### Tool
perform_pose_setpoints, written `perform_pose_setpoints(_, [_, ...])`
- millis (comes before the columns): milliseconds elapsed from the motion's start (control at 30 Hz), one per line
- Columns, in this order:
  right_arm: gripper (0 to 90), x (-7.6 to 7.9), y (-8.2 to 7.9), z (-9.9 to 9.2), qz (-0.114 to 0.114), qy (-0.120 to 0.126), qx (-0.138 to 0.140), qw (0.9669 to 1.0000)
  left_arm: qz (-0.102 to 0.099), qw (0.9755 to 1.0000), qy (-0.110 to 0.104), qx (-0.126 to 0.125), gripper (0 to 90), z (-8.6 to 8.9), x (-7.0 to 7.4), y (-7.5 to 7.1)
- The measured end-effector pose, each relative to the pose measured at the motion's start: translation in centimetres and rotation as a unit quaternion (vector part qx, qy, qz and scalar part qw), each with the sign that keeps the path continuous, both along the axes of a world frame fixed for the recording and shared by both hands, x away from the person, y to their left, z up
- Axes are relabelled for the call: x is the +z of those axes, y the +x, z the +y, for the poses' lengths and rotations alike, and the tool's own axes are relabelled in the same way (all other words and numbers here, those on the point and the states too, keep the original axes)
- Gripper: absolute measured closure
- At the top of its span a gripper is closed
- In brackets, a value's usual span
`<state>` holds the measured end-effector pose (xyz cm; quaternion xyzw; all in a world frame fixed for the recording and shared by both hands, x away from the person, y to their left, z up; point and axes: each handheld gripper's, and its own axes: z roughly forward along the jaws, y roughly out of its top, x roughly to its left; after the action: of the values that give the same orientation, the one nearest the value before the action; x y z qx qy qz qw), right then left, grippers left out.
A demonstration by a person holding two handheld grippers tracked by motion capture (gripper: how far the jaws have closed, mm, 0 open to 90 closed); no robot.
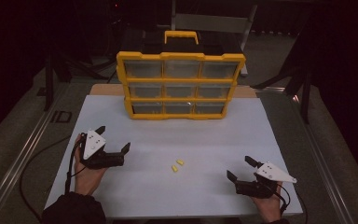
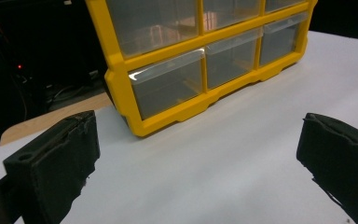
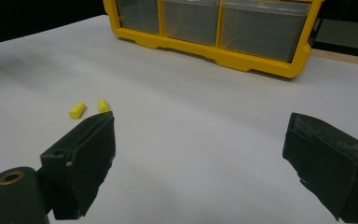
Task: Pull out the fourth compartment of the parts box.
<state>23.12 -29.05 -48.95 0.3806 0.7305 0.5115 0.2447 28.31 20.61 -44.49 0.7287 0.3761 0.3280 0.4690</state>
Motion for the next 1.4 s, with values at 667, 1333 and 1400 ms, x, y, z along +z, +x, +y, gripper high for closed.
perform_pose_setpoints(667, [9.1,0.0,0.0,0.0,-0.001,-0.001,0.0,1.0,-0.007,0.9998,0.017,0.0,0.2,-1.7,0.9,3.5])
perform_pose_setpoints(1333, [9.1,-0.1,0.1,0.0,-0.001,-0.002,0.0,1.0,-0.02,0.9988,0.043,0.012,1.0,-2.5,2.4,6.7])
perform_pose_setpoints(1400, [9.1,-0.1,0.1,0.0,-0.002,-0.002,0.0,1.0,-0.02,0.9988,0.044,0.012,1.2,-2.5,2.5,6.9])
